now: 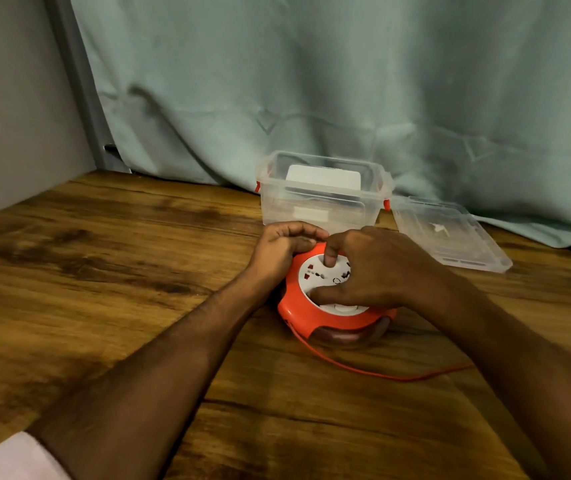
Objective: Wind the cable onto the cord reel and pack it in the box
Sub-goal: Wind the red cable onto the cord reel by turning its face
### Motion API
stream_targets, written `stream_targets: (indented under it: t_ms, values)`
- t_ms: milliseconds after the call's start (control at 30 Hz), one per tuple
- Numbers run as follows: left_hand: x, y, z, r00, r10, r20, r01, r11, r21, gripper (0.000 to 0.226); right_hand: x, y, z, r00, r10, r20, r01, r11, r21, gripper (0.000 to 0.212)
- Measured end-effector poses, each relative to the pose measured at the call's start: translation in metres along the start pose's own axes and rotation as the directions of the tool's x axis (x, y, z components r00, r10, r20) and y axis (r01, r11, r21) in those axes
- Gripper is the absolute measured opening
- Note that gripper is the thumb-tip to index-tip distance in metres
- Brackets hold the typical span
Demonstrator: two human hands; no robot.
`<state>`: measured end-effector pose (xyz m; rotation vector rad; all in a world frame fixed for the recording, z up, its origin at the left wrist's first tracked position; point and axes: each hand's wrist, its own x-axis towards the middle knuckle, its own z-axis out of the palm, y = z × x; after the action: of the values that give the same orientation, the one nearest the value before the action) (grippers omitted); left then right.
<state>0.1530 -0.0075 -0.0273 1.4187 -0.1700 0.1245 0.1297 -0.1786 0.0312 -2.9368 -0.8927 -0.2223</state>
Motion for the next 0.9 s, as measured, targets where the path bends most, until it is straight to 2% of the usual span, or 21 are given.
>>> stream_targets:
  t_ms: [67,133,200,267,300,367,433,533,633,800,900]
  values:
    - [-0.001,0.001,0.0,1.0,-0.004,0.0,0.004,1.0,0.005,0.028,0.0,0.0,-0.002,0.999,-0.005,0.035,0.005,1.0,0.004,0.064]
    - [-0.002,0.002,0.0,1.0,-0.004,0.0,0.004,1.0,0.01,0.029,0.0,0.0,-0.008,0.993,-0.069,0.093,0.07,0.997,-0.01,0.061]
    - [-0.002,0.004,0.0,1.0,-0.005,-0.007,0.005,1.0,0.005,0.029,-0.001,0.002,-0.018,0.985,-0.139,0.1,0.14,0.99,-0.006,0.047]
    - [-0.002,0.004,0.0,1.0,-0.012,-0.014,0.012,1.0,0.004,0.029,-0.002,0.006,-0.028,0.975,-0.202,0.095,0.198,0.979,0.046,0.022]
    - [-0.002,0.005,0.001,1.0,-0.014,-0.019,0.014,1.0,0.01,0.029,-0.002,0.008,-0.032,0.965,-0.236,0.118,0.226,0.97,0.093,0.021]
    - [-0.003,0.005,0.0,1.0,-0.015,-0.026,0.016,1.0,0.018,0.029,-0.004,0.01,-0.034,0.94,-0.268,0.213,0.232,0.956,0.181,0.039]
    - [-0.003,0.005,0.0,0.999,-0.018,-0.026,0.019,1.0,0.021,0.03,-0.004,0.009,-0.032,0.925,-0.264,0.274,0.212,0.956,0.204,0.044]
    - [-0.003,0.006,0.0,0.999,-0.023,-0.028,0.024,0.999,0.029,0.029,-0.002,0.009,-0.028,0.922,-0.268,0.279,0.217,0.956,0.199,0.051]
    - [-0.004,0.006,-0.001,0.999,-0.03,-0.032,0.031,0.999,0.028,0.029,-0.001,0.01,-0.026,0.912,-0.298,0.283,0.237,0.944,0.228,0.068]
    - [-0.005,0.007,0.001,0.999,-0.023,-0.03,0.024,0.999,0.027,0.028,-0.002,0.01,-0.023,0.923,-0.286,0.259,0.237,0.95,0.204,0.073]
    - [-0.005,0.008,0.0,0.999,-0.026,-0.044,0.026,1.0,-0.004,0.029,-0.002,0.009,-0.024,0.924,-0.277,0.264,0.253,0.96,0.119,0.067]
